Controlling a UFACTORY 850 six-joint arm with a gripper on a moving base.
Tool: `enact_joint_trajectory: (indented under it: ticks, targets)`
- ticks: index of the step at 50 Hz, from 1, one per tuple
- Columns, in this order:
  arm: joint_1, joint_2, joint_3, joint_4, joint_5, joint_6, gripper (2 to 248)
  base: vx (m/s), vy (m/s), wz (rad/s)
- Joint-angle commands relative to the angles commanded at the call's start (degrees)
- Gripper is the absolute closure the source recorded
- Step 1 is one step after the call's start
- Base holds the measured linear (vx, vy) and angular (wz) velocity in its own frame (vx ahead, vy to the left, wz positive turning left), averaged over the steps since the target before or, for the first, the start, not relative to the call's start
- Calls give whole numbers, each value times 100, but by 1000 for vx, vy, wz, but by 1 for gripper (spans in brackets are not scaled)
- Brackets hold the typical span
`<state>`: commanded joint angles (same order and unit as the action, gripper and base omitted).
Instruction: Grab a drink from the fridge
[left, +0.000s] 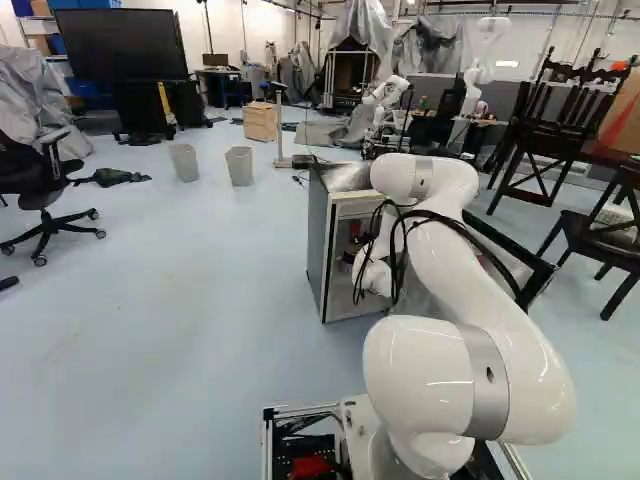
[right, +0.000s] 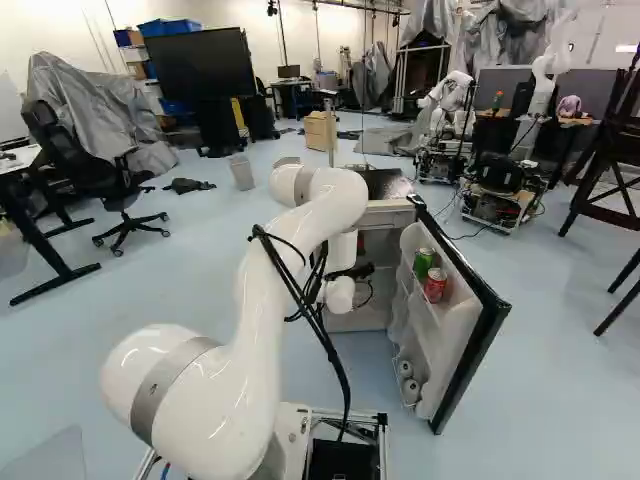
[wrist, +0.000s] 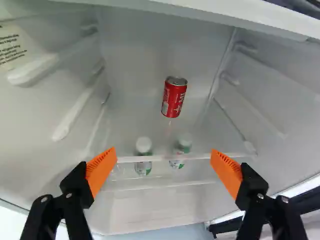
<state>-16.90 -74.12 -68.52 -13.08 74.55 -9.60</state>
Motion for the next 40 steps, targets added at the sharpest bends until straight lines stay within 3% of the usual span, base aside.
enact_joint_trajectory:
  ticks: [40]
  targets:
    - [-2, -241, -470, 0, -33, 0, 3, 0, 0, 0]
